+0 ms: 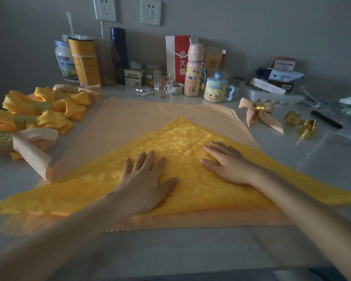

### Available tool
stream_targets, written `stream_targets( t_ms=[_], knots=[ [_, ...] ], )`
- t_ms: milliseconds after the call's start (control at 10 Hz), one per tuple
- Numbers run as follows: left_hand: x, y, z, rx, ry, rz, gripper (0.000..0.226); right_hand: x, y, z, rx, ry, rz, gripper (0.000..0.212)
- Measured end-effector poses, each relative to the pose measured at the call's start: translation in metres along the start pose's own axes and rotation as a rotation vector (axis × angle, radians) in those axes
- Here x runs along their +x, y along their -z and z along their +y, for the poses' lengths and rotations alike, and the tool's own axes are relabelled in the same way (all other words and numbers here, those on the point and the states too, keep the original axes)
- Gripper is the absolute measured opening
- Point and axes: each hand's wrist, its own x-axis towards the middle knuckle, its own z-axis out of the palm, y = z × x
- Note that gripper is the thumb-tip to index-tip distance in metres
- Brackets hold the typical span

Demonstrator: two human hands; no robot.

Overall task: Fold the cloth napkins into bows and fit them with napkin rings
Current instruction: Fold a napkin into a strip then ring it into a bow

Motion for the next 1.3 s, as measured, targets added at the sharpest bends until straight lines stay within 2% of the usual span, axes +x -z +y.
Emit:
stream_targets(
  t_ms=[300, 900, 1100, 1300],
  knots=[
    [0.022, 0.003, -0.008, -0.011, 0.038, 0.017, 0.074, 0.031, 0.002, 0.0, 0.026, -0.001, 0.007, 0.066],
    [0.029, -0.001, -0.01, 0.009, 0.054, 0.063, 0.073, 0.035, -0.001, -0.001, 0.026, -0.007, 0.071, 0.062],
    [0.026, 0.003, -0.01, 0.015, 0.058, 0.051, 0.071, 0.006, 0.019, -0.01, 0.043, 0.083, 0.166, 0.058],
    [0.027, 0.006, -0.013, -0.012, 0.048, 0.027, 0.07, -0.011, 0.004, -0.01, 0.031, 0.068, 0.046, 0.062]
  ],
)
